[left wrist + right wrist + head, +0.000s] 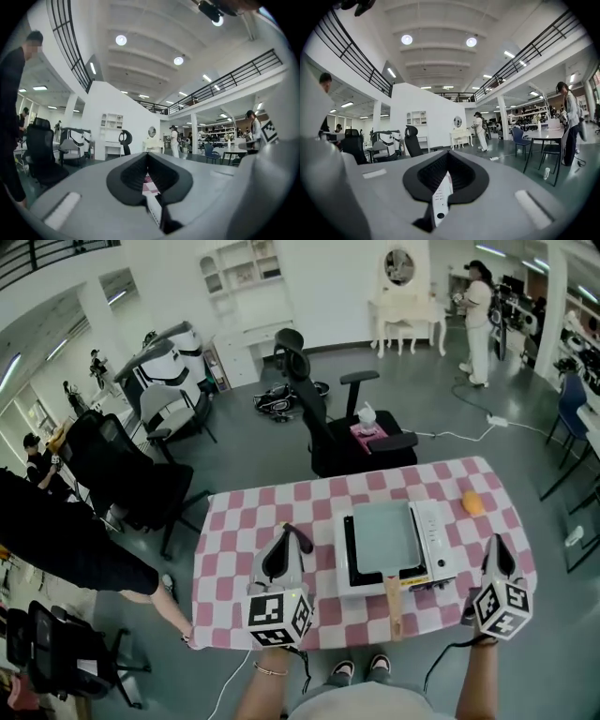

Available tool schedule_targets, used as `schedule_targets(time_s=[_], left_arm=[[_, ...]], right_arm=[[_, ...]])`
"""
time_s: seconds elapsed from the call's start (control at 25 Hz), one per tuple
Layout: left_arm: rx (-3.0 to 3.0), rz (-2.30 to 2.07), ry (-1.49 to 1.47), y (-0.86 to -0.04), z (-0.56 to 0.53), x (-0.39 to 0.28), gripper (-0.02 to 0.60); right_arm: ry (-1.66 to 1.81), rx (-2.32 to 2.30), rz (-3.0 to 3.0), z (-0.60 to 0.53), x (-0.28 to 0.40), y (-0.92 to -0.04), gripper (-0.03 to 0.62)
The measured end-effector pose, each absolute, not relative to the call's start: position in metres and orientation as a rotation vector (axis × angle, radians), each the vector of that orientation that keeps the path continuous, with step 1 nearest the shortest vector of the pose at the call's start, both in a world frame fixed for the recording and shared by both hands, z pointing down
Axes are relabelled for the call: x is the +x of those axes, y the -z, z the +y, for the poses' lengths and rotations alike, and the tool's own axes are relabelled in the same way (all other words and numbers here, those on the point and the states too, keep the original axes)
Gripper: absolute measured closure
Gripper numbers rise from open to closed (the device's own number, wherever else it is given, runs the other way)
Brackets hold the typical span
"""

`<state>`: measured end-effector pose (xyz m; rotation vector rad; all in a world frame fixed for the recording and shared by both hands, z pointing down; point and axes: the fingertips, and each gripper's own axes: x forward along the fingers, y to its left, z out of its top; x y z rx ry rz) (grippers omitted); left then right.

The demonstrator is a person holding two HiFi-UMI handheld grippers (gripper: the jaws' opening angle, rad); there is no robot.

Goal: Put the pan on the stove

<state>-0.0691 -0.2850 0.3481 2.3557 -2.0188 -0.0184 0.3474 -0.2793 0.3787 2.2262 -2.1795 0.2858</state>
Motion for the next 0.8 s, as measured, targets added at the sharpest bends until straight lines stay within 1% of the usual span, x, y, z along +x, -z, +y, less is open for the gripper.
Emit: schedule_targets(time_s=[0.2,0.8], left_arm=[[2.287,-2.051,0.084,-0.349,-0.294,-0.076,0.584],[2.234,-1.994,0.100,-0.370,-0.297,-0.061,0.584]], right_arm=[[-0.205,2.300,-2.160,-0.265,0.363,-0.360,0.585],[-0.189,2.283,-2.081,-0.246,0.373,-0.371,0.586]])
